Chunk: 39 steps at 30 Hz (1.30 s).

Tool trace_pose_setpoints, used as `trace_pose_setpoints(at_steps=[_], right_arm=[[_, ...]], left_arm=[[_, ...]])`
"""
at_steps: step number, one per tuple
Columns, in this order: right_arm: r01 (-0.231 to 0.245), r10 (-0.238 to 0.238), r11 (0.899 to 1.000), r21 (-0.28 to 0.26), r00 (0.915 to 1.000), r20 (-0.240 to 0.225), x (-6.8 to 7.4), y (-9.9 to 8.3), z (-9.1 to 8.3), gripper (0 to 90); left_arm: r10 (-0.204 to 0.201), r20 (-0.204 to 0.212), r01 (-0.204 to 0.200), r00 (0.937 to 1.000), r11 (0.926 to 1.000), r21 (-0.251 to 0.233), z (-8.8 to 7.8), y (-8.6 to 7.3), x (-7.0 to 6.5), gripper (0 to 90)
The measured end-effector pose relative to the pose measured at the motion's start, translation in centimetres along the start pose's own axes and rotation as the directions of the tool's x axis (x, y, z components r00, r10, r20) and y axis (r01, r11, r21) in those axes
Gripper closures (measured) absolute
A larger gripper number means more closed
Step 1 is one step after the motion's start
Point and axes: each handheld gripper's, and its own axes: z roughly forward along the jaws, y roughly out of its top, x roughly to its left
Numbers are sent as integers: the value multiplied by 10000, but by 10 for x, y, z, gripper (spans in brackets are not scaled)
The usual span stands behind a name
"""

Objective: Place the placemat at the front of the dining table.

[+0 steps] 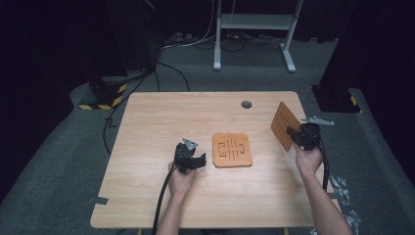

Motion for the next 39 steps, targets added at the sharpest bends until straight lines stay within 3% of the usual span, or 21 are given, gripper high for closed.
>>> trace_pose_setpoints(at_steps=[10, 22, 29, 39], right_arm=[[-225, 218, 9993, 288, 9995, 233, -8, -8, 3, 813], [-162, 116, 9986, 506, 9958, 910, -12, -13, 4, 661], [-3, -92, 9983, 578, 9864, 1640, -16, -14, 5, 517], [-257, 114, 9976, 639, 9765, 2153, -20, -16, 6, 384]], left_arm=[[2, 0, -2, 10000, 10000, 3, 0, 0, 0, 289], [6, -2, -6, 10000, 10000, 4, 0, 0, 0, 288], [3, -2, -3, 10000, 10000, 6, 0, 0, 0, 288], [2, -2, -2, 10000, 10000, 1, 0, 0, 0, 289]])
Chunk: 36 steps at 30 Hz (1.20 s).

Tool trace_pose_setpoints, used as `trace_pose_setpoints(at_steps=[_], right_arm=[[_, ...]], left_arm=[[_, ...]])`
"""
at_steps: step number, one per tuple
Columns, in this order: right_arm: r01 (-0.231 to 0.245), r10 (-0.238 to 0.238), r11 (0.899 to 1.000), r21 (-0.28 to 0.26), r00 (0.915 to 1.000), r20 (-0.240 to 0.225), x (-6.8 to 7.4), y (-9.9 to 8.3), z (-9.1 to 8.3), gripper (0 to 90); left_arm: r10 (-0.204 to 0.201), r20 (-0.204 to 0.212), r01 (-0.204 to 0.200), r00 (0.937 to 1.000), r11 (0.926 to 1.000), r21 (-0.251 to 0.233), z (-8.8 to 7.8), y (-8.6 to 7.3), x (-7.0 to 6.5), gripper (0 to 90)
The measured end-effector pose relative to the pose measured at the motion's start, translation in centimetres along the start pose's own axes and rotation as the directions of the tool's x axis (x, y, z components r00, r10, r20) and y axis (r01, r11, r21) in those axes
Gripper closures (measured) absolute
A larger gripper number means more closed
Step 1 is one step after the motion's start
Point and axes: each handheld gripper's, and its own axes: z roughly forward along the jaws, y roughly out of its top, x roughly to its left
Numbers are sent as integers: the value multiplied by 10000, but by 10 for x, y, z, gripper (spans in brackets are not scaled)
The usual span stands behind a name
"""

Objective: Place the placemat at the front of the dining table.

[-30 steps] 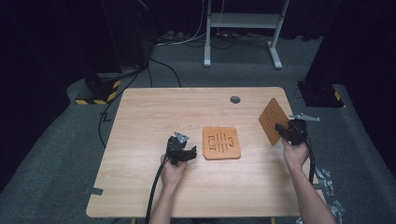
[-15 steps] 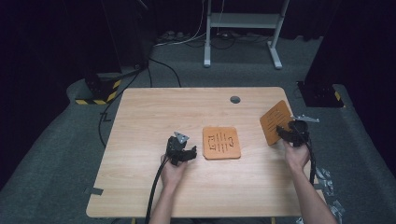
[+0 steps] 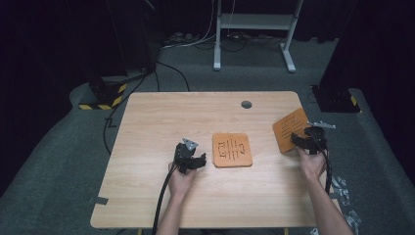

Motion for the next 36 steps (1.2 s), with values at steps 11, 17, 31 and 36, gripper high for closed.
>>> trace_pose_setpoints(at_steps=[11, 17, 31, 36], right_arm=[[-162, 164, 9998, -117, 9998, 134, -4, 0, -2, 324], [-194, 187, 9995, -243, 9995, -271, -1, -2, -5, 322], [35, -161, 9974, -716, 9842, -1764, 20, -13, -25, 334], [323, -495, 9967, -744, 9691, -2415, 36, -27, -31, 340]], left_arm=[[2, -3, -2, 10000, 10000, 3, 0, 0, 0, 288], [1, -2, -1, 10000, 10000, 2, 0, 0, 0, 288], [3, -5, -3, 10000, 10000, 2, 0, 0, 0, 287], [3, -7, -3, 10000, 10000, 4, 0, 0, 0, 288]])
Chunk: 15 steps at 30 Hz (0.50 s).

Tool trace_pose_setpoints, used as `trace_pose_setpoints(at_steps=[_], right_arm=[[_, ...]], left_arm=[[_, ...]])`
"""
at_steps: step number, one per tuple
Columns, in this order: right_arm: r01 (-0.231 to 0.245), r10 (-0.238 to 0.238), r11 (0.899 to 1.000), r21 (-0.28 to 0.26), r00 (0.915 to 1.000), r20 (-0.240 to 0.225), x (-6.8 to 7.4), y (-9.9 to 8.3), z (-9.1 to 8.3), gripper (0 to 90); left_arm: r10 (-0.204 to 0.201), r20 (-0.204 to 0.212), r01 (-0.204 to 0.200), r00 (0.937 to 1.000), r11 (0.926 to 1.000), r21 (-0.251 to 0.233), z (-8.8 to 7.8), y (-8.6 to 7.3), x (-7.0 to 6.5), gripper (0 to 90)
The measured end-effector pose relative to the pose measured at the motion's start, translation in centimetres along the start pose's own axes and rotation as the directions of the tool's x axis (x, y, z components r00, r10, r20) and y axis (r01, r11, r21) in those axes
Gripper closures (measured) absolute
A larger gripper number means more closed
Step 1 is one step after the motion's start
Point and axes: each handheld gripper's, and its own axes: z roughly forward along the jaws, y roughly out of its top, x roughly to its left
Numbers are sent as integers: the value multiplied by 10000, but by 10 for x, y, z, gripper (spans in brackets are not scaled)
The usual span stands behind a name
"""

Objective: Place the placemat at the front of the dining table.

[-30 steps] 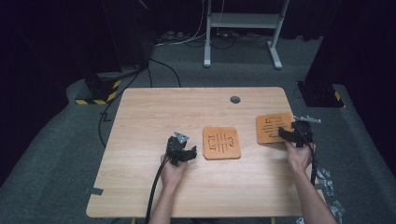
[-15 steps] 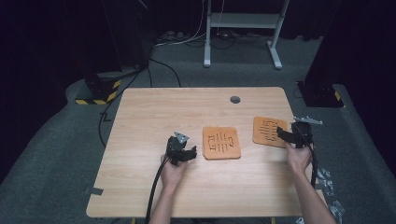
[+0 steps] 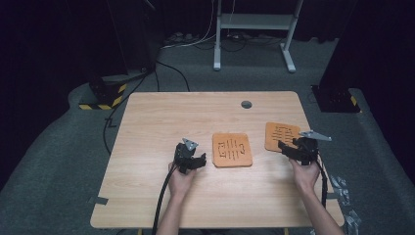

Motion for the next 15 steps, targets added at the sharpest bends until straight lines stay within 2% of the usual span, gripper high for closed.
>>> trace_pose_setpoints(at_steps=[2, 3, 11, 15], right_arm=[[195, -193, 9998, 44, 9992, -352, 11, -10, -2, 342], [195, -193, 9998, 44, 9992, -352, 11, -10, -2, 342], [778, -767, 9969, 66, 9914, -1063, 41, -34, -5, 349], [1015, -997, 9948, 92, 9876, -1210, 49, -39, -5, 350]], left_arm=[[1, 1, -1, 10000, 10000, 3, 0, 0, 0, 287], [12, -1, -12, 10000, 10000, 1, 0, 0, 0, 287], [17, -1, -17, 10000, 10000, 1, 0, 0, 0, 287], [14, -2, -14, 10000, 10000, 2, 0, 0, 0, 288]])
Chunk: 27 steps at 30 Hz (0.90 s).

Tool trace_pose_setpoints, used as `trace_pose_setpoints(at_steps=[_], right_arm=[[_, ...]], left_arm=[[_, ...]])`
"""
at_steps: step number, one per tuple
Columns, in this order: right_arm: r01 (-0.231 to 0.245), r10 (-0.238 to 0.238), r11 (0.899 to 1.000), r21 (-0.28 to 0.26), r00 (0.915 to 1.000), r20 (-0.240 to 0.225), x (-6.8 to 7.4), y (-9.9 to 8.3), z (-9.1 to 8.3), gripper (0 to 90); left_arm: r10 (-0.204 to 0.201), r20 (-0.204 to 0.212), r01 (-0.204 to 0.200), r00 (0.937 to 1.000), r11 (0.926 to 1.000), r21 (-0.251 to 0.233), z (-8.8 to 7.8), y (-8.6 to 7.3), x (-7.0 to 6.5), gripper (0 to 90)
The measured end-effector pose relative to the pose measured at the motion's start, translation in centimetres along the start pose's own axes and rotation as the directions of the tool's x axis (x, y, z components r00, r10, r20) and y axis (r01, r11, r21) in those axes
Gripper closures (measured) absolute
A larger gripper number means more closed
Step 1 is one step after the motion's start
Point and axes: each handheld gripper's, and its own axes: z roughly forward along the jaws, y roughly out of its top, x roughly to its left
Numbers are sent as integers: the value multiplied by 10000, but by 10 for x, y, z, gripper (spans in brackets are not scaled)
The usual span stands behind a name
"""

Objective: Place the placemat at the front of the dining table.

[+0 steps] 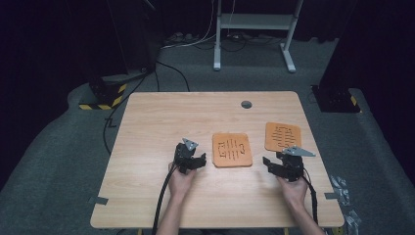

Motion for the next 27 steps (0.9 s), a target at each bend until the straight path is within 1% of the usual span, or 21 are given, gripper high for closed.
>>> trace_pose_setpoints(at_steps=[2, 3, 4, 6, 8, 9, 10, 11, 12, 13, 16, 17, 18, 19, 23, 24, 26, 27], right_arm=[[158, -157, 9999, 38, 9998, -114, 5, -3, 1, 352], [175, -173, 9998, 83, 9997, -169, 10, -5, 2, 353], [175, -173, 9998, 83, 9997, -169, 10, -5, 2, 353], [337, -333, 9993, 150, 9989, -317, 15, -7, 4, 353], [305, -298, 9994, 187, 9989, -359, 17, -8, 4, 354], [447, -437, 9987, 245, 9982, -413, 20, -9, 5, 354], [447, -437, 9987, 245, 9982, -413, 20, -9, 5, 354], [662, -653, 9975, 259, 9972, -374, 23, -11, 6, 355], [662, -653, 9975, 259, 9972, -374, 23, -11, 6, 355], [755, -739, 9965, 360, 9963, -440, 27, -12, 7, 360], [836, -818, 9959, 354, 9954, -507, 30, -13, 9, 364], [937, -912, 9947, 423, 9942, -576, 32, -14, 10, 365], [937, -912, 9947, 423, 9942, -576, 32, -14, 10, 365], [958, -923, 9939, 540, 9937, -638, 34, -15, 12, 365], [1120, -1082, 9920, 585, 9920, -648, 37, -16, 15, 368], [1159, -1108, 9905, 739, 9914, -702, 38, -17, 17, 370], [1216, -1167, 9898, 740, 9909, -673, 39, -17, 18, 370], [1301, -1244, 9878, 855, 9898, -689, 41, -19, 19, 370]], left_arm=[[4, 0, -4, 10000, 10000, 1, 0, 0, 0, 287], [4, 0, -4, 10000, 10000, 2, 0, 0, 0, 288], [4, 0, -4, 10000, 10000, 1, 0, 0, 0, 288], [2, -1, -2, 10000, 10000, 1, 0, 0, 0, 287], [2, -1, -2, 10000, 10000, 0, 0, 0, 0, 287], [6, -2, -6, 10000, 10000, 3, 0, 0, 0, 287], [6, -2, -6, 10000, 10000, 3, 0, 0, 0, 287], [6, -3, -6, 10000, 10000, 1, 0, 0, 0, 287], [6, -3, -6, 10000, 10000, 1, 0, 0, 0, 288], [7, -3, -7, 10000, 10000, 4, 0, 0, 0, 288], [5, -3, -5, 10000, 10000, 3, 0, 0, 0, 287], [5, -4, -5, 10000, 10000, 0, 0, 0, 0, 287], [5, -4, -5, 10000, 10000, 0, 0, 0, 0, 288], [6, -3, -6, 10000, 10000, 2, 0, 0, 0, 288], [4, -5, -4, 10000, 10000, 2, 0, 0, 0, 287], [9, -3, -9, 10000, 10000, 2, 0, 0, 0, 287], [6, -2, -6, 10000, 10000, 1, 0, 0, 0, 288], [5, -2, -5, 10000, 10000, 1, 0, 0, 0, 287]])
